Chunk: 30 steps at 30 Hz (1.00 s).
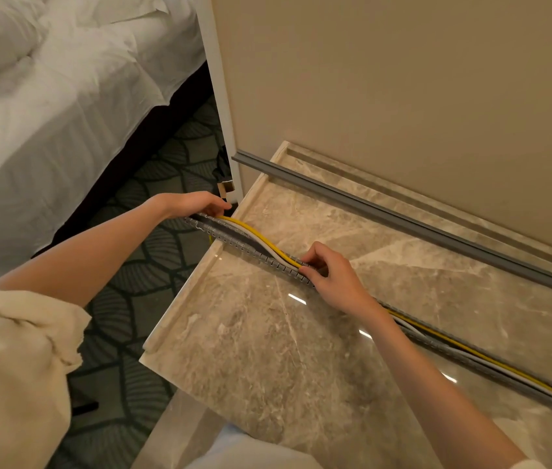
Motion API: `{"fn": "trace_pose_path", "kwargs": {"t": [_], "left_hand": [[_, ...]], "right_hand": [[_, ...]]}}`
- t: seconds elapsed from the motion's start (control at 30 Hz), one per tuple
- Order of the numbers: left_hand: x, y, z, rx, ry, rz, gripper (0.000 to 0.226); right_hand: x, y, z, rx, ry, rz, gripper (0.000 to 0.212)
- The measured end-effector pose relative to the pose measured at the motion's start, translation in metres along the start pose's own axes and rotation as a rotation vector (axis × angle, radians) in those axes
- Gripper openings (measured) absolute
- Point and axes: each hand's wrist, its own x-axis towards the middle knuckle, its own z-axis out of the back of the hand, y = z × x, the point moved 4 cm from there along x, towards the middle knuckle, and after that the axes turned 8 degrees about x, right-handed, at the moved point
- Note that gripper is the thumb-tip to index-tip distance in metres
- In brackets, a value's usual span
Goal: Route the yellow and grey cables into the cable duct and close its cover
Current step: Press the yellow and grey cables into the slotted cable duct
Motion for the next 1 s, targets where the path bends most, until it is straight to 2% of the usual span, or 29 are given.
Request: {"fn": "trace_pose_path", "kwargs": {"t": [0.13,0.3,0.37,0.47,0.6,0.67,1.0], "left_hand": [[0.005,-0.002,0.004,-0.012,-0.094,-0.074,0.050],[-0.001,-0.009,0.018,0.116,-0.470,-0.226,0.047],[-0.009,-0.017,0.025,0.125,-0.523,-0.272,0.052],[-0.028,-0.030,0.035,0.128,-0.422,-0.331,0.061],[-0.054,-0.028,0.045,0.162,-0.260,-0.416,0.030],[-0.062,-0.019,0.048,0.121,-0.262,-0.416,0.018],[-0.066,0.017,0.034,-0.007,-0.292,-0.366,0.025]], "right_hand": [[-0.002,0.001,0.001,-0.004,0.003,0.021,0.017],[-0.003,-0.001,0.001,-0.019,-0.018,0.017,0.020],[-0.005,0.000,0.001,-0.024,-0.021,0.021,0.020],[-0.005,0.002,0.001,-0.026,-0.022,0.023,0.018],[-0.006,0.002,0.001,-0.053,-0.032,0.025,0.020],[-0.006,0.002,0.001,-0.060,-0.033,0.031,0.021],[-0.006,0.002,0.001,-0.041,-0.024,0.038,0.017]]}}
